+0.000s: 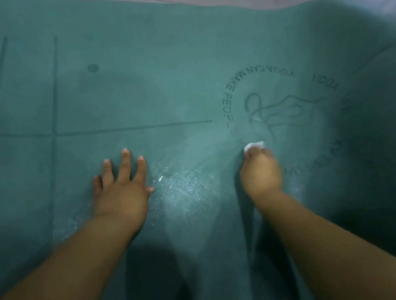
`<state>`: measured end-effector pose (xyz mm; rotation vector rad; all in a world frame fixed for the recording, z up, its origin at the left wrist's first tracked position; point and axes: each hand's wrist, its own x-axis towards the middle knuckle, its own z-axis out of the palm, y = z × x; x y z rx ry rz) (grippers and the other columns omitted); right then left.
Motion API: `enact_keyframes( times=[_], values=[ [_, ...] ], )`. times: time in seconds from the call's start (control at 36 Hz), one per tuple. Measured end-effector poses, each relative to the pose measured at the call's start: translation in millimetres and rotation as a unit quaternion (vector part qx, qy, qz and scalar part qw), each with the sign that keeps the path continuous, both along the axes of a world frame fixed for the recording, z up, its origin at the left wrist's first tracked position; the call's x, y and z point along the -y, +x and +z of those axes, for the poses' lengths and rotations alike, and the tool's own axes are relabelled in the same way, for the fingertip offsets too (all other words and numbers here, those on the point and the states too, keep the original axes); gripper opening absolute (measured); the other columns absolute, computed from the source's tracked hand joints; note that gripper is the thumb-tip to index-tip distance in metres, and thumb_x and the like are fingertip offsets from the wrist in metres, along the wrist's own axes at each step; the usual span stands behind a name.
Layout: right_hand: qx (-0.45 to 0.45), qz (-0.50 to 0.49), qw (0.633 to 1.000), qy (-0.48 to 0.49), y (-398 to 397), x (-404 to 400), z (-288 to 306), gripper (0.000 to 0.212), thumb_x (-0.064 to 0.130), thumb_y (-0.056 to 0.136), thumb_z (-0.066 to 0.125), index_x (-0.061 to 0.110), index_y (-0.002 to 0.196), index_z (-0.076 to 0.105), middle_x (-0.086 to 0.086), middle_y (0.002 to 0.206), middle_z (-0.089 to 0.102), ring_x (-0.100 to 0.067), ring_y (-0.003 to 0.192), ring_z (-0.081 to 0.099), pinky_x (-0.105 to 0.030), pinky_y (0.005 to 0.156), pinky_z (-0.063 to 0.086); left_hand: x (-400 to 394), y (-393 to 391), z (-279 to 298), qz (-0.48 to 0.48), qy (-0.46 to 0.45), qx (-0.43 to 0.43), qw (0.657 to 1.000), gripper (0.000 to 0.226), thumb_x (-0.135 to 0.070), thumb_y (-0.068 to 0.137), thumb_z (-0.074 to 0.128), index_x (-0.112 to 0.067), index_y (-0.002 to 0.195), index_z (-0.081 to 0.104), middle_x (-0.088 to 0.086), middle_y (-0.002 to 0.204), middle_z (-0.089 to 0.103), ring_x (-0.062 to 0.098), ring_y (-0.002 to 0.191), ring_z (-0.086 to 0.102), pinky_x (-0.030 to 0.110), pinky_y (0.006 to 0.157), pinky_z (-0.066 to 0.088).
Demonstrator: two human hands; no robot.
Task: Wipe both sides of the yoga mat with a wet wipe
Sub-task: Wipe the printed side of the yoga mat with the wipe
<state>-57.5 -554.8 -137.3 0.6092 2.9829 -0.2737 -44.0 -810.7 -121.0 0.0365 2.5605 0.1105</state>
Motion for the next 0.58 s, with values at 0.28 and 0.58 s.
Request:
enact_keyframes(
  times=[0.28, 0.58],
  values=[
    [-0.018, 0.330, 0.944, 0.006, 56, 19, 15, 0.036, 0.009, 0.075, 0.058, 0.016, 0.109, 0.065, -0.005, 0.105, 0.067, -0.025, 0.083, 0.068, -0.027, 0.061, 0.052, -2, 42, 5, -0.052, 0.018, -0.002, 0.998, 0.061, -0.039, 0.102, 0.026, -0.023, 0.151, -0.006, 0.000, 0.157, -0.021, 0.031, 0.145, -0.008, 0.039, 0.117, 0.009],
    [0.028, 0.219, 0.971, -0.089, 102, 86, 3, 0.035, 0.013, 0.085, 0.046, 0.014, 0.120, 0.054, -0.007, 0.117, 0.055, -0.027, 0.099, 0.061, -0.030, 0.077, 0.050, 3, 68, 4, -0.055, 0.032, 0.005, 0.998, 0.066, -0.047, 0.100, 0.027, -0.026, 0.151, -0.008, -0.001, 0.156, -0.023, 0.032, 0.144, -0.013, 0.039, 0.119, 0.001]
  ],
)
